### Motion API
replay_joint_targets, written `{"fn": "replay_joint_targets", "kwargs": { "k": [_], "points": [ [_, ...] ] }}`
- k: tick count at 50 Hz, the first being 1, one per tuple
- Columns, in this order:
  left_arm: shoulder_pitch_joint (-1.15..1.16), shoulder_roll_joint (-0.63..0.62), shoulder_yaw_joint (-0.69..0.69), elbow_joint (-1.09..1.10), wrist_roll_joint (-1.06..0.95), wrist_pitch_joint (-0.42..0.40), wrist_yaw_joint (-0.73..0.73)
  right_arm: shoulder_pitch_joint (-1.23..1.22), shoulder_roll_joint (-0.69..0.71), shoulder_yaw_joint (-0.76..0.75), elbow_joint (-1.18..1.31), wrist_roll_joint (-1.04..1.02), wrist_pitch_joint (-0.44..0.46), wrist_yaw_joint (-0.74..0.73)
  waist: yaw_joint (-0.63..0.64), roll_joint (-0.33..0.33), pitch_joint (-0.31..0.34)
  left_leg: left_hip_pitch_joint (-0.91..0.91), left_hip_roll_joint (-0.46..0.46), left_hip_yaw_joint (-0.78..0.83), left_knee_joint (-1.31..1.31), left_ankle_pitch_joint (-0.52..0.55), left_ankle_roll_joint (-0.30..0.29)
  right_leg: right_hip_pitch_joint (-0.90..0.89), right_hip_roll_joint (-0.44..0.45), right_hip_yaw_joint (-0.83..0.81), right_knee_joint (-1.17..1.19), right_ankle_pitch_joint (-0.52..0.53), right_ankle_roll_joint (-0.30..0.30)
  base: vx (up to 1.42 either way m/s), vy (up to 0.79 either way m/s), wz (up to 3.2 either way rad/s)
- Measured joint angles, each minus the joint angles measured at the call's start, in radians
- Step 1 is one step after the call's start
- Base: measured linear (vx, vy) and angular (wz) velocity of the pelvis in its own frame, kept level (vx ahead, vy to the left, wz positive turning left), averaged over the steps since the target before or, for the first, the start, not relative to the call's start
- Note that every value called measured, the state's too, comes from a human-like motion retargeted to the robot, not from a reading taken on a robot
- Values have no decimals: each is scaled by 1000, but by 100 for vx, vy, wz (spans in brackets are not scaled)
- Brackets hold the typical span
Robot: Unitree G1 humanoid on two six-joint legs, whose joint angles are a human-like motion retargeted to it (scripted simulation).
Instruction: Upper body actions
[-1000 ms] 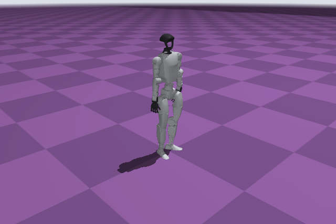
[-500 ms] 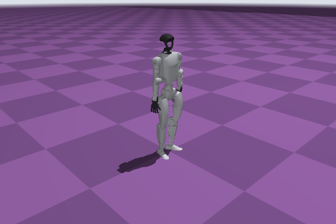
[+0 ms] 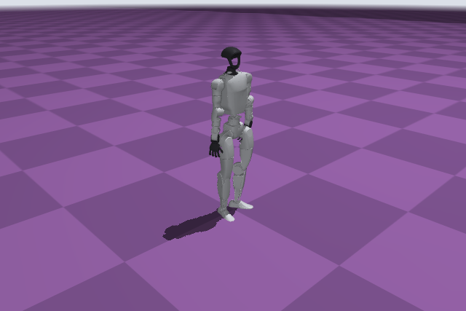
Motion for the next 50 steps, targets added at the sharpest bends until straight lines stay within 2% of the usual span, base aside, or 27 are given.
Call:
{"fn": "replay_joint_targets", "kwargs": {
  "k": [50],
  "points": [
    [5, -7, 4, -6, 1, -2, -2, 5, 4, 5, -3, -17, -2, -12, 5, -4, 2, 0, -2, -5, -1, -1, 1, 2, -1, -5, 0, -3, 1, 0, 0, 0]
  ]
}}
